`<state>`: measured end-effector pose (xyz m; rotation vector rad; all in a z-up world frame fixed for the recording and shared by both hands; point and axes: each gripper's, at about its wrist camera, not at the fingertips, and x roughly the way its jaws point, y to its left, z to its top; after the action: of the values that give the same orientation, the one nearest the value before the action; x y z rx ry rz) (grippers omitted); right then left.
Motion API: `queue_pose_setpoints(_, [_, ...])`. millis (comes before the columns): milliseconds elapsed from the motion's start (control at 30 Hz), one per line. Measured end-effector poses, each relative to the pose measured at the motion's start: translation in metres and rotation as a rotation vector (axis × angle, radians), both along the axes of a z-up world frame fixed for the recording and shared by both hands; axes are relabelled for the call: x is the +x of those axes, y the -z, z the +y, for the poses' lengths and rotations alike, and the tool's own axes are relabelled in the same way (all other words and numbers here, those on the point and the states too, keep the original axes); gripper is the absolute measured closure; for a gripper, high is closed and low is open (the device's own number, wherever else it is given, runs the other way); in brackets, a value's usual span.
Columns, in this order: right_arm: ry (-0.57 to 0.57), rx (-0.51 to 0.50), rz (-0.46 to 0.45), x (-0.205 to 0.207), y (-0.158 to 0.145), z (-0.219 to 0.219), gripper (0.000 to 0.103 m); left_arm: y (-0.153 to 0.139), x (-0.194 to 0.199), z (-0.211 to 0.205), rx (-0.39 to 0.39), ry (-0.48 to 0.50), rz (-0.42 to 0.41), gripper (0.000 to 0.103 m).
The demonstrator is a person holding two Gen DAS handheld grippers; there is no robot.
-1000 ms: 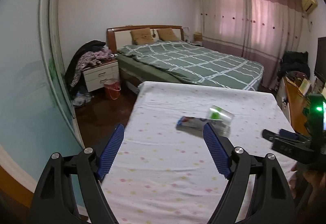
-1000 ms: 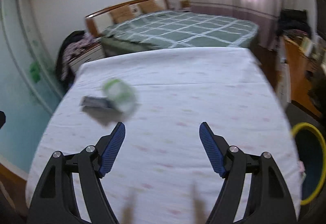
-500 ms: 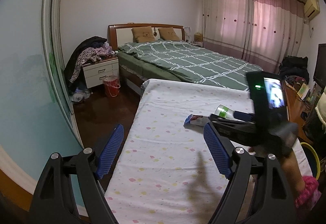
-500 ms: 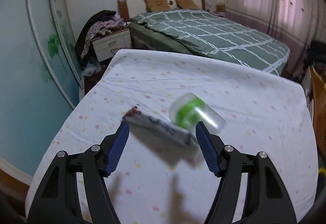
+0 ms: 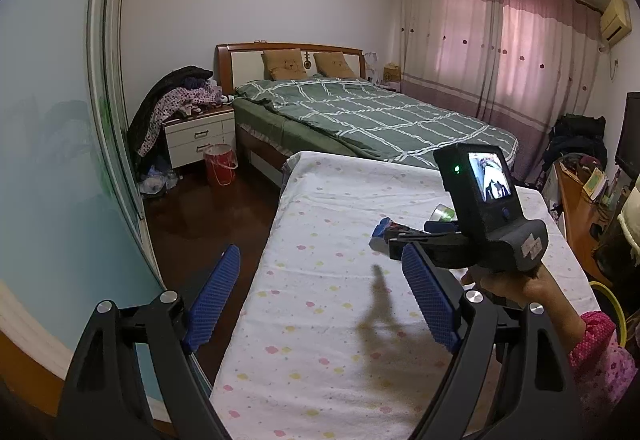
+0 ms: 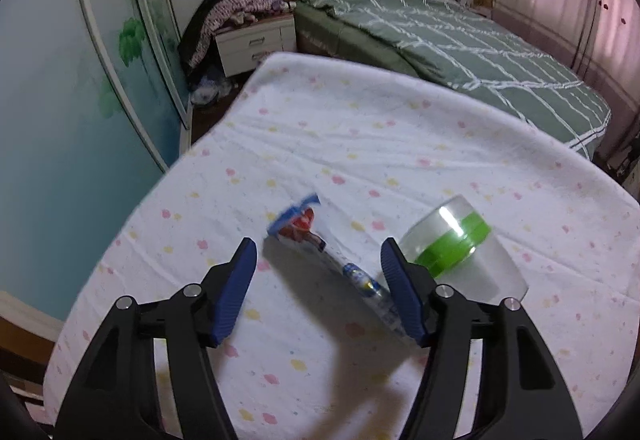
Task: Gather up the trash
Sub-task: 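Move the right gripper to the table and grasp the toothpaste tube, then carry the toothpaste tube over the bin and open the right gripper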
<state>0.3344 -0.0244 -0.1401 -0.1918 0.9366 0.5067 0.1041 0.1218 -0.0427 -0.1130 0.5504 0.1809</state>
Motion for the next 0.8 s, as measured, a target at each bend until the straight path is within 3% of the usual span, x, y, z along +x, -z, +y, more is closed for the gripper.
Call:
queue_pose_setpoints(67, [0.002, 0.000, 0.030, 0.003, 0.006, -0.005, 0.042, 0.001, 0.001, -0.001, 0.000, 0.000, 0.002, 0.021])
queue_pose_setpoints(133, [0.012, -0.002, 0.052, 0.003, 0.010, -0.008, 0.048, 0.001, 0.003, -0.001, -0.001, 0.000, 0.005, 0.021])
queue_pose_setpoints(200, [0.019, 0.003, 0.082, 0.002, 0.015, -0.012, 0.075, 0.002, 0.004, -0.002, -0.003, 0.002, 0.009, 0.021])
queue_pose_setpoints(233, [0.028, 0.008, 0.074, -0.001, 0.014, -0.015, 0.080, 0.003, 0.005, -0.002, -0.004, 0.004, 0.010, 0.021])
queue_pose_setpoints(267, [0.029, 0.017, 0.082, -0.002, 0.014, -0.017, 0.095, 0.004, 0.006, -0.003, -0.004, 0.006, 0.011, 0.021])
queue_pose_setpoints(367, [0.040, 0.083, 0.098, -0.009, 0.006, -0.027, 0.096, 0.004, 0.007, -0.007, 0.000, 0.016, 0.015, 0.021])
queue_pose_setpoints(633, [0.059, 0.228, 0.009, -0.063, -0.044, -0.069, 0.096, 0.008, 0.013, -0.016, -0.005, 0.042, 0.027, 0.020])
queue_pose_setpoints(800, [0.215, 0.262, -0.055, -0.093, -0.051, -0.136, 0.096, 0.011, 0.019, -0.028, -0.003, 0.074, 0.038, 0.020])
